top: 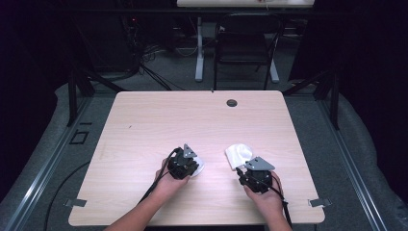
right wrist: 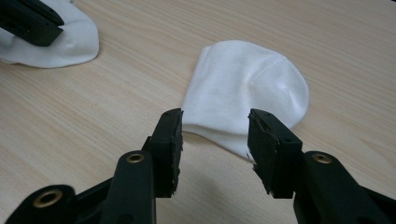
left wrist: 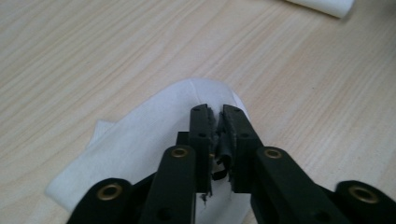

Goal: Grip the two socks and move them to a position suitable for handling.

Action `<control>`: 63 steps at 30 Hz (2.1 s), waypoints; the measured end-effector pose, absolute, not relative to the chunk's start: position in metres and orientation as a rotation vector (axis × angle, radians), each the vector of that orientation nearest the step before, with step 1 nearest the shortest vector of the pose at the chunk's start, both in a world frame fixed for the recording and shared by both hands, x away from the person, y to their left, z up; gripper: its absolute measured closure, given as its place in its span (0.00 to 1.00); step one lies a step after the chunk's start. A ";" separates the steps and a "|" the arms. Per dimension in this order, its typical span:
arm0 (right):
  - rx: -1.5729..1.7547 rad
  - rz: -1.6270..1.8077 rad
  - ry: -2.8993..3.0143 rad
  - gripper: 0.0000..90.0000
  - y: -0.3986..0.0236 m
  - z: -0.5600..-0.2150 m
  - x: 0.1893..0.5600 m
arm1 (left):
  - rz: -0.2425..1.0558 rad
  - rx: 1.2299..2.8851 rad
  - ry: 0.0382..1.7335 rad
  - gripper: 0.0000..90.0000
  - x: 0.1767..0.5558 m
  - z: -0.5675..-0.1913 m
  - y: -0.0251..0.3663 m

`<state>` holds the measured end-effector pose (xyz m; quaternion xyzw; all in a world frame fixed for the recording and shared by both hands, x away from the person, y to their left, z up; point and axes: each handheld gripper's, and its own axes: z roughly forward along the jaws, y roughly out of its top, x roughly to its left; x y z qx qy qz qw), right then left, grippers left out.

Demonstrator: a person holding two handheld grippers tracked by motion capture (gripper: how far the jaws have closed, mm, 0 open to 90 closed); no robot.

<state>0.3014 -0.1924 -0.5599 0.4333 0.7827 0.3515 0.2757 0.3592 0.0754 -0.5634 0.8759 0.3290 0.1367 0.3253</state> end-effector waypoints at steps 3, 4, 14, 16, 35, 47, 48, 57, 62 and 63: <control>1.164 0.945 2.099 0.61 -0.193 -0.559 0.301 | 0.356 2.300 0.836 0.95 0.356 -0.561 0.075; 1.163 0.953 2.095 0.61 -0.192 -0.559 0.301 | 0.346 2.289 0.817 0.96 0.353 -0.559 0.075; 1.146 0.979 2.121 0.61 -0.181 -0.556 0.297 | 0.269 2.163 0.768 0.96 0.338 -0.537 0.084; 1.167 1.001 2.150 0.67 -0.176 -0.554 0.295 | 0.257 2.135 0.769 0.96 0.337 -0.532 0.090; 1.054 1.138 2.468 1.00 -0.083 -0.568 0.333 | 0.239 2.046 0.824 0.95 0.337 -0.530 0.126; 1.022 0.986 2.497 1.00 -0.078 -0.576 0.329 | 0.283 2.076 0.868 0.92 0.331 -0.536 0.155; 1.014 0.973 2.499 1.00 -0.081 -0.575 0.328 | 0.274 2.073 0.878 0.91 0.329 -0.537 0.160; 1.060 0.949 2.481 1.00 -0.098 -0.574 0.313 | 0.310 2.107 0.929 0.79 0.318 -0.542 0.181; 1.070 0.965 2.473 1.00 -0.105 -0.575 0.308 | 0.358 2.035 0.949 0.72 0.318 -0.535 0.192; 1.083 0.975 2.469 1.00 -0.106 -0.575 0.308 | 0.346 2.040 0.937 0.71 0.320 -0.536 0.190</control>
